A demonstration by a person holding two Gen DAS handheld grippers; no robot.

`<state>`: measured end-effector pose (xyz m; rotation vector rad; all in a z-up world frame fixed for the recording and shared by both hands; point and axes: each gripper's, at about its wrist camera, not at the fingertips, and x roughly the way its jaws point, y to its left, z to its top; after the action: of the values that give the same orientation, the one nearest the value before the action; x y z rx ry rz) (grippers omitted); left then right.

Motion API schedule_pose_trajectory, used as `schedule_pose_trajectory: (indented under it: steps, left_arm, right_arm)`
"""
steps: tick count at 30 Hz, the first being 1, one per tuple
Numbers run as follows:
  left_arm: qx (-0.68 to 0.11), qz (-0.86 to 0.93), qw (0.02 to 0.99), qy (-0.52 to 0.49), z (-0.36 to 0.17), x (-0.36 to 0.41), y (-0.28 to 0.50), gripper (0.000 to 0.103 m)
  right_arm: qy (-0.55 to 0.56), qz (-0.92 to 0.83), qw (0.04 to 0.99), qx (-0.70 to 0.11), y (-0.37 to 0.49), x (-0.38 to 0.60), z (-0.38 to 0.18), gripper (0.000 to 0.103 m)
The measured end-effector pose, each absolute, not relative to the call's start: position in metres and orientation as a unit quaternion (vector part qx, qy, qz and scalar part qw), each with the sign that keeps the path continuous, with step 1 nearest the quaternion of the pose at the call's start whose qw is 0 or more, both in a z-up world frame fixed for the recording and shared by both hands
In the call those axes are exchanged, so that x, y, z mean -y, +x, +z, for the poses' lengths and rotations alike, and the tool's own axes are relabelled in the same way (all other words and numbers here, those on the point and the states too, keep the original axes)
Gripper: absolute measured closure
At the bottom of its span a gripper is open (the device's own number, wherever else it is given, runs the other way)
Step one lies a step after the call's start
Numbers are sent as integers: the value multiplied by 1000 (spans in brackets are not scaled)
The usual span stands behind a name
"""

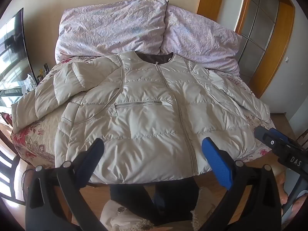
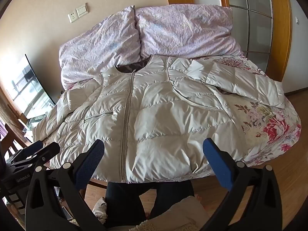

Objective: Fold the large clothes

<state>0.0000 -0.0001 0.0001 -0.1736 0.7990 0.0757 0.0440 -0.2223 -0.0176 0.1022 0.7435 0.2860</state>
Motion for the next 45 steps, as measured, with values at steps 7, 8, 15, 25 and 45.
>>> schedule_pose_trajectory:
  steps: [7,8,15,25,45]
  left_arm:
    - [-388,34,917,-87,0,0,0,2]
    - [-389,34,917,-88,0,0,0,2]
    - [-389,35,916,-88,0,0,0,2]
    - [-390,34,916,-88,0,0,0,2]
    - [-391,35,915,-89,0,0,0,2]
  right_arm:
    - [52,140,920,-363,45,222,-18,1]
    - [51,140,920,-363,45,222,-18,1]
    - [52,140,920,-364,46,223,-20,1]
    - [53,140,919,-365,47,223,-21,1]
    - [53,139,919,-366,49,223,-21,1]
